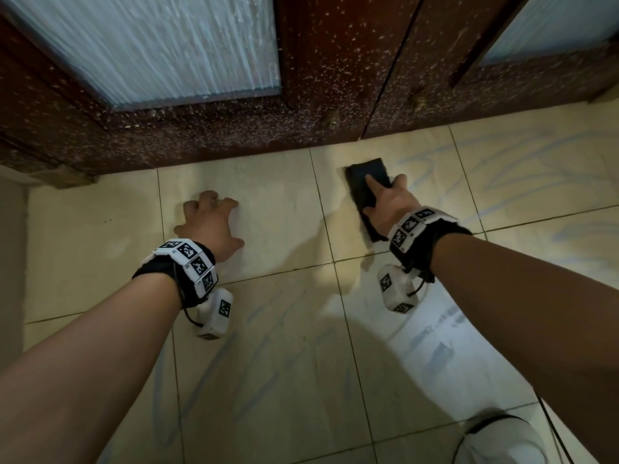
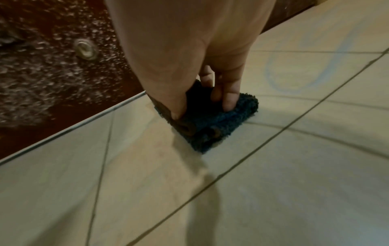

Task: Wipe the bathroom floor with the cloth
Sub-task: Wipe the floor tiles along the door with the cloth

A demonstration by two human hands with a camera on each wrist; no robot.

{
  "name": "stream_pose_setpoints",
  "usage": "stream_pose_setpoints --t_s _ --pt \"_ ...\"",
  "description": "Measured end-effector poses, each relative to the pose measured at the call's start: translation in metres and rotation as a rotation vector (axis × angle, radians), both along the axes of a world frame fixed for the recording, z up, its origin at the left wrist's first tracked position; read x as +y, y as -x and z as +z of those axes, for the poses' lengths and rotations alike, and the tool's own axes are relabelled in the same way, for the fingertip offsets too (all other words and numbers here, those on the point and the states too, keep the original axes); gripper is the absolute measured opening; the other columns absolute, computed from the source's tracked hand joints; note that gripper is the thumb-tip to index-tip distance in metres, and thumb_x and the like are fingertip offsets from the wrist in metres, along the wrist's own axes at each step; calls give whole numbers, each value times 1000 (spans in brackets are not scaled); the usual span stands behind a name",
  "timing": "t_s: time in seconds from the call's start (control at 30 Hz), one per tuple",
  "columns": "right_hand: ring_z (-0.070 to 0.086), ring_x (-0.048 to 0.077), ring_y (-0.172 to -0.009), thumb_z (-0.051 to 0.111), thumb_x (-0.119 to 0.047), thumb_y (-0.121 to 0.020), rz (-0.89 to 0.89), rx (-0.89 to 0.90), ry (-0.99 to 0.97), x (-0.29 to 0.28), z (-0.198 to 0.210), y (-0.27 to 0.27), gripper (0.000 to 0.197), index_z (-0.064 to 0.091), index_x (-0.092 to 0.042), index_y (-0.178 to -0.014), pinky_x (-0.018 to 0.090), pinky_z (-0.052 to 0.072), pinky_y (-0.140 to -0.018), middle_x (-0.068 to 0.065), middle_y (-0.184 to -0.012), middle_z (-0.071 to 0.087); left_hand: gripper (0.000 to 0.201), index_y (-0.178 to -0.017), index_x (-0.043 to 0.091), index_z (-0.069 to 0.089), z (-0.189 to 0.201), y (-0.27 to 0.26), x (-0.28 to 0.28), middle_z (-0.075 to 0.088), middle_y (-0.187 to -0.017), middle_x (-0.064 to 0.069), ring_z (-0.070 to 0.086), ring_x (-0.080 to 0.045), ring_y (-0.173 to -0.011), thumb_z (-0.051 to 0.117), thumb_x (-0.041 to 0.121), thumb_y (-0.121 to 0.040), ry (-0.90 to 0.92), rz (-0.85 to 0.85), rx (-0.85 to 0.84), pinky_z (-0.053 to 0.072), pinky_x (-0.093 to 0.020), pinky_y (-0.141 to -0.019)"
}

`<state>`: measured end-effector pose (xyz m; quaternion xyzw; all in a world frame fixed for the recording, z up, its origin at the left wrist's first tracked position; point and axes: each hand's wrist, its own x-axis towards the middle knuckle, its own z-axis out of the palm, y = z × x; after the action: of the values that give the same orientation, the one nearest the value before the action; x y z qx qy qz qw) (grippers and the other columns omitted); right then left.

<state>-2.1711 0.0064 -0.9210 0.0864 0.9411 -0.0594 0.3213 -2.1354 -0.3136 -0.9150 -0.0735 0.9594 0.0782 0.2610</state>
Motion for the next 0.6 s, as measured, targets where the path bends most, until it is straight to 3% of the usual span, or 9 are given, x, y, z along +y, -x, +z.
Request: stream_pose_setpoints --t_s 0.13,0.27,0.4,0.5,0.6 --pt "54 41 -105 48 -41 -100 -67 -2 -54 18 4 0 68 9 -38 -156 46 46 -101 16 -142 18 77 -141 37 40 1 -1 0 20 -153 1 19 -31 -138 79 35 -75 -6 7 -3 39 -57 -100" --pt "56 40 -93 49 -33 -100 -54 -1 -71 12 11 1 68 12 -33 -157 46 47 -95 18 -140 21 75 -140 37 41 -1 -2 0 19 -154 1 18 -31 -138 78 34 -76 -12 9 11 37 -58 -100" --pt "55 44 -100 47 -38 -100 -55 -23 -52 10 11 4 72 1 -43 -156 51 47 -98 18 -142 22 75 -140 38 41 -4 -3 -1 19 -154 2 17 -31 -138 77 33 -75 -13 1 19 35 -60 -101" --pt "53 40 -95 41 -45 -101 -66 -18 -26 8 13 5 66 4 -44 -156 46 48 -97 17 -141 24 75 -141 38 39 -7 -4 -1 18 -155 2 16 -31 -139 76 32 -75 -18 9 28 34 -61 -101" --pt "54 42 -104 37 -43 -103 -77 -13 -21 -7 12 3 62 5 -42 -156 46 46 -99 18 -145 21 76 -141 38 39 -8 -5 -2 17 -155 2 15 -31 -139 75 33 -75 -22 3 27 33 -62 -102"
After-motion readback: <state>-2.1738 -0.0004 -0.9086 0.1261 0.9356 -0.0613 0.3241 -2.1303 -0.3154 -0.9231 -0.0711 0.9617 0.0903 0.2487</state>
